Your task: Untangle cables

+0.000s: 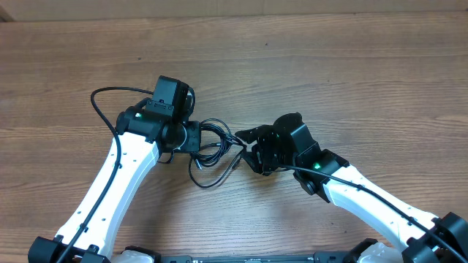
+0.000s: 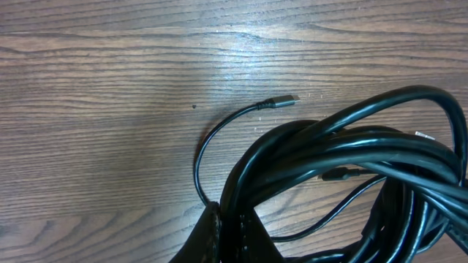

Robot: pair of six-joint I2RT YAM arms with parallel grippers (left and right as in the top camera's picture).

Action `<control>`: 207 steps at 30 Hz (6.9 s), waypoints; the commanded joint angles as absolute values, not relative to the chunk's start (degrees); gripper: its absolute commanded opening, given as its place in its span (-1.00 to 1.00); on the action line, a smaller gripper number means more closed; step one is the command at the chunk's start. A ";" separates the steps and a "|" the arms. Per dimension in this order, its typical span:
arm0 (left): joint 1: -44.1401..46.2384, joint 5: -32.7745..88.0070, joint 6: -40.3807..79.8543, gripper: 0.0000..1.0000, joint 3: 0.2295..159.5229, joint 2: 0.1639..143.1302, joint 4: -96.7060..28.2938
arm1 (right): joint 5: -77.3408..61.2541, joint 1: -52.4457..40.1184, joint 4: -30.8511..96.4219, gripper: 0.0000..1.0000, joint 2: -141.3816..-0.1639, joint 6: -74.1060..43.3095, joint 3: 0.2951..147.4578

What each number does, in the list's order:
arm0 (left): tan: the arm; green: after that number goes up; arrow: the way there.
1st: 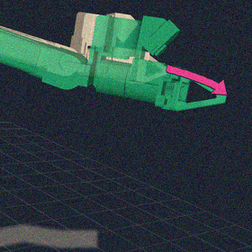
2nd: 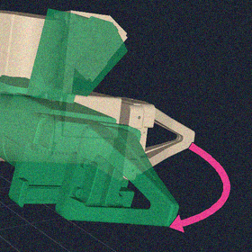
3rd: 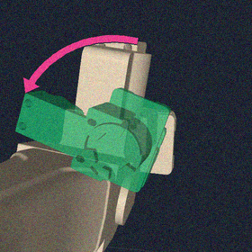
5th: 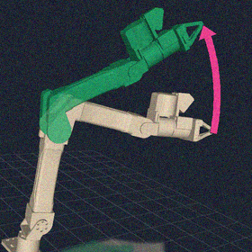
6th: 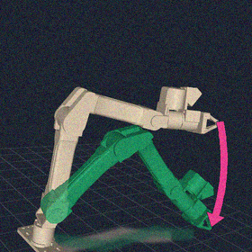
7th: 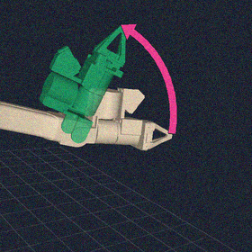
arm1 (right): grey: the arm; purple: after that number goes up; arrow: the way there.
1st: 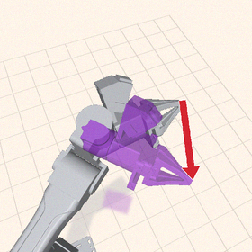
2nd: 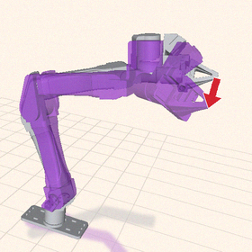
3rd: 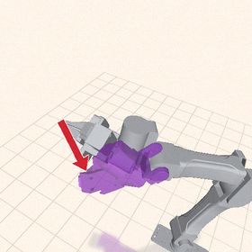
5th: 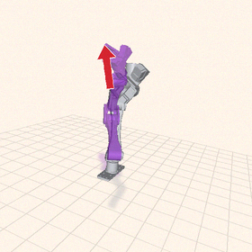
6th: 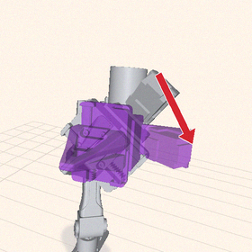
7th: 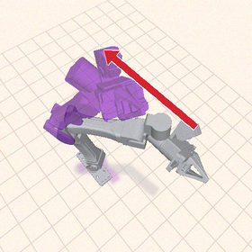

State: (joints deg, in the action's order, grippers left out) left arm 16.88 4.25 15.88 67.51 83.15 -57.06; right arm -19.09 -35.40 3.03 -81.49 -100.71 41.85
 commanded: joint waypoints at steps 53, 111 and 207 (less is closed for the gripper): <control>16.99 4.08 21.61 -0.92 68.84 82.06 -54.61 | -18.79 -35.68 -7.42 -0.92 -82.08 -71.40 43.09; 16.36 0.78 21.15 0.70 67.99 51.77 -57.45 | -34.72 -35.62 -12.16 -0.92 -81.87 -58.15 43.09; 16.43 18.57 39.27 -0.91 23.57 23.99 -38.15 | -51.20 -35.51 -27.31 -0.92 -81.89 -75.29 43.09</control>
